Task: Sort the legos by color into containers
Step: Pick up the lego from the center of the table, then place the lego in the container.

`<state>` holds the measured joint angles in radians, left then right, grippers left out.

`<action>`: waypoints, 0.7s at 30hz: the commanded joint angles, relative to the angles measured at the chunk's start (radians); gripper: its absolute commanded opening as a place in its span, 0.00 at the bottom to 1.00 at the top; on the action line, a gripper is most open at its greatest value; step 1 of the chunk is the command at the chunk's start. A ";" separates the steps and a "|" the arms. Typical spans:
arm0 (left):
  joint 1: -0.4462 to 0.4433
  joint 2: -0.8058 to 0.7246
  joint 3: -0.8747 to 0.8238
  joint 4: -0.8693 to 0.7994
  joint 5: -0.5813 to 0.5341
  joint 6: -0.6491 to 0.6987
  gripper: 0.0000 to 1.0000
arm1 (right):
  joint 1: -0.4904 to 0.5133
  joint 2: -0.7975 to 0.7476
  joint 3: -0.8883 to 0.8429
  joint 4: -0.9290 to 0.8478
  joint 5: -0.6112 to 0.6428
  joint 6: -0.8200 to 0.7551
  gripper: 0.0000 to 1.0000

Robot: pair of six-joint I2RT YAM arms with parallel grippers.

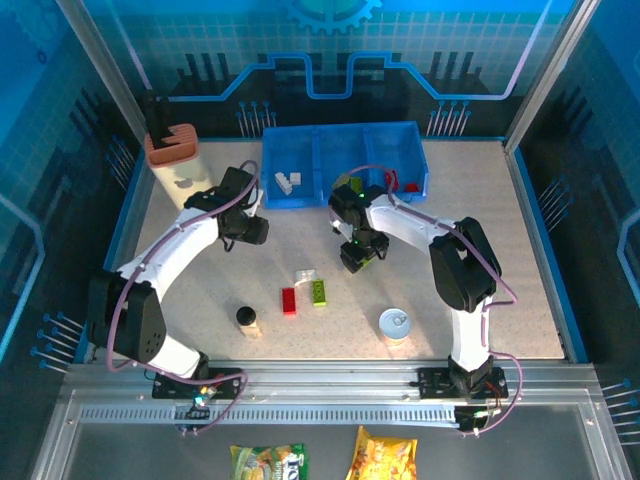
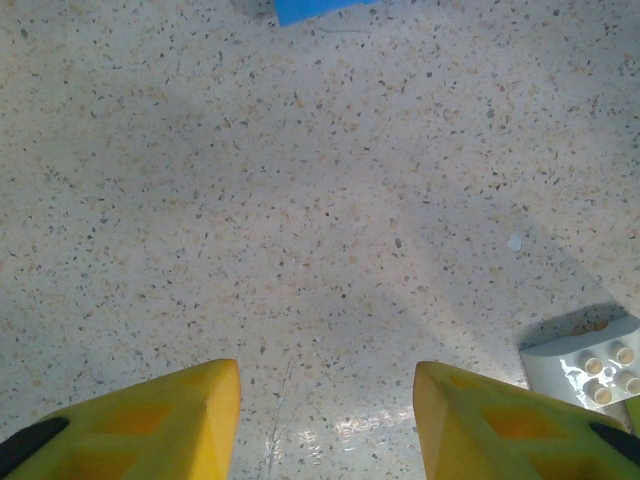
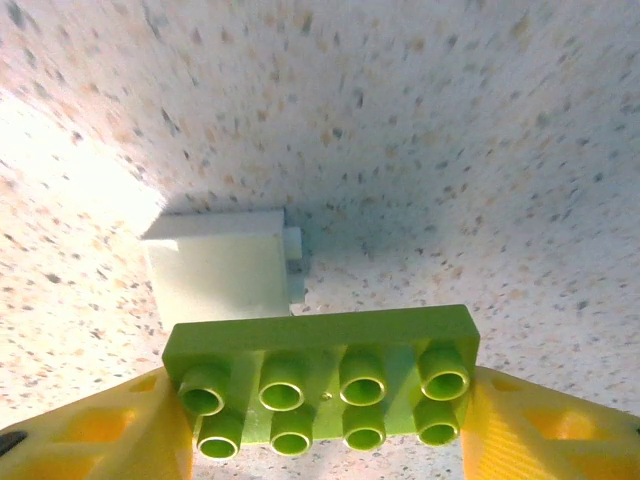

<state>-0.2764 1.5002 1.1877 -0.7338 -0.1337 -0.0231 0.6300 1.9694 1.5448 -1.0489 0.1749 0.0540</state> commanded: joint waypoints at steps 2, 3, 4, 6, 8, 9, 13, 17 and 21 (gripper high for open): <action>0.011 -0.037 -0.013 0.007 0.019 0.013 0.50 | 0.013 0.002 0.108 -0.050 -0.003 0.023 0.63; 0.011 -0.038 -0.014 0.007 0.019 0.012 0.50 | 0.012 0.011 0.130 -0.052 -0.002 0.025 0.63; 0.011 -0.041 -0.014 0.008 0.020 0.012 0.50 | 0.013 0.019 0.160 -0.057 -0.001 0.028 0.63; 0.011 -0.044 -0.015 0.007 0.022 0.011 0.50 | 0.011 0.040 0.213 -0.062 0.003 0.033 0.63; 0.012 -0.048 -0.017 0.009 0.025 0.010 0.50 | 0.006 0.063 0.272 -0.065 0.001 0.043 0.63; 0.012 -0.050 -0.017 0.010 0.025 0.011 0.50 | 0.003 0.075 0.296 -0.065 -0.001 0.048 0.63; 0.011 -0.057 -0.021 0.013 0.024 0.010 0.50 | -0.029 0.129 0.410 -0.064 -0.006 0.079 0.63; 0.013 -0.057 -0.020 0.015 0.028 0.010 0.51 | -0.082 0.194 0.528 -0.069 -0.020 0.113 0.62; 0.014 -0.056 -0.019 0.015 0.027 0.009 0.51 | -0.129 0.253 0.625 -0.065 -0.034 0.158 0.62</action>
<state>-0.2756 1.4708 1.1751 -0.7242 -0.1318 -0.0231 0.5354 2.1803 2.0995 -1.0901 0.1631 0.1577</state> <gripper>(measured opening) 0.506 0.628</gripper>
